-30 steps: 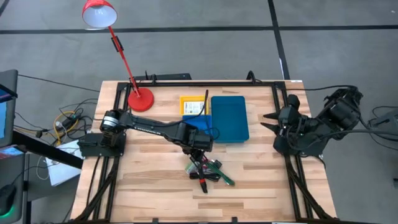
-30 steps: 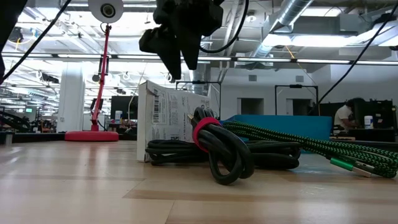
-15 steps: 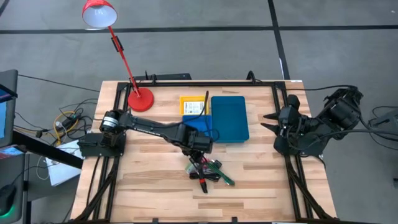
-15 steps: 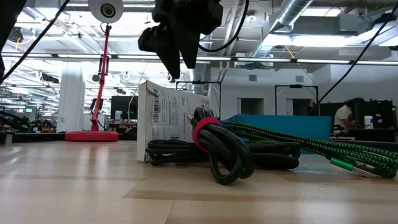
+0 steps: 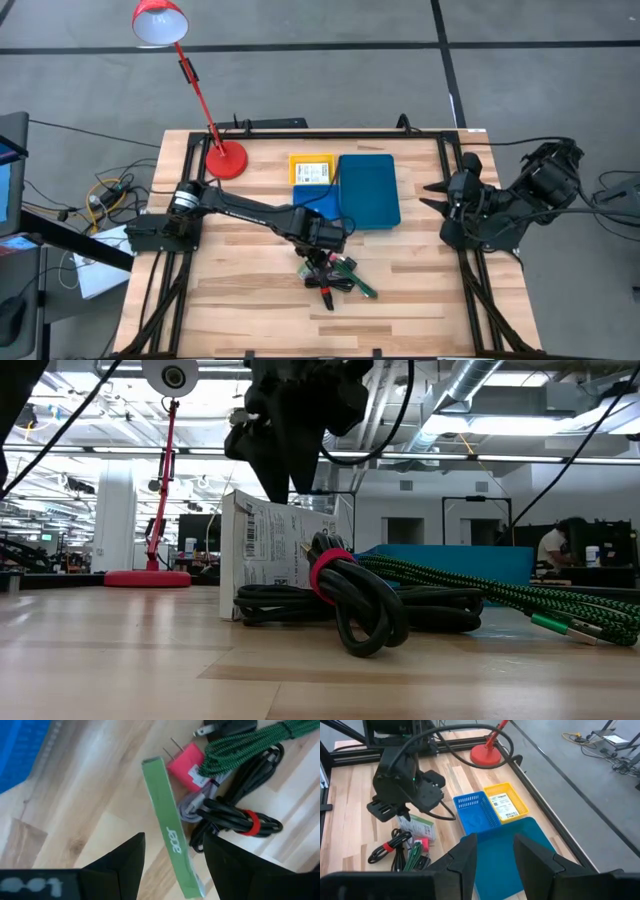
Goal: Pick and place items into bin
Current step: Put the card reader box into the yellow bin
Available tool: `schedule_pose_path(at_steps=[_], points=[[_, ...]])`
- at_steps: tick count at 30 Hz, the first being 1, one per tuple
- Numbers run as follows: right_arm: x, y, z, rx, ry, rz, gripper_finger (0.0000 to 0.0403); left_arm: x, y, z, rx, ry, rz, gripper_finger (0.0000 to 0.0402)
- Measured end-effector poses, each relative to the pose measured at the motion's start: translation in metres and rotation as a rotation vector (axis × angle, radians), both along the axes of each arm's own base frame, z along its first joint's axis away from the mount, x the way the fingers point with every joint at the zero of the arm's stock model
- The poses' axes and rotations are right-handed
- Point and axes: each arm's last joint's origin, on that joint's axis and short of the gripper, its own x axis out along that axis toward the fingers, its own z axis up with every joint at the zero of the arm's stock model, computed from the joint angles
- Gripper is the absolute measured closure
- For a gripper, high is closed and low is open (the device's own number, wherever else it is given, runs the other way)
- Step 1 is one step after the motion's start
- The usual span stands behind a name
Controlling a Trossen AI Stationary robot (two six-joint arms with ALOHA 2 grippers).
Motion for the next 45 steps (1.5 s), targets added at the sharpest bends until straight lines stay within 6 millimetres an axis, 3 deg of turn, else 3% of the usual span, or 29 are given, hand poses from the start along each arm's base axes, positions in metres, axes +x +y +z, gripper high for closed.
schedule_pose_path(at_steps=[30, 45], points=[[0.016, 0.013, -0.010, -0.027, 0.060, 0.002, 0.0280, 0.001, -0.001, 0.000, 0.026, -0.019, -0.015, 0.0212], [0.016, 0.013, -0.010, -0.029, 0.059, 0.002, 0.0280, -0.004, -0.001, -0.018, 0.008, 0.025, -0.012, 0.0212]])
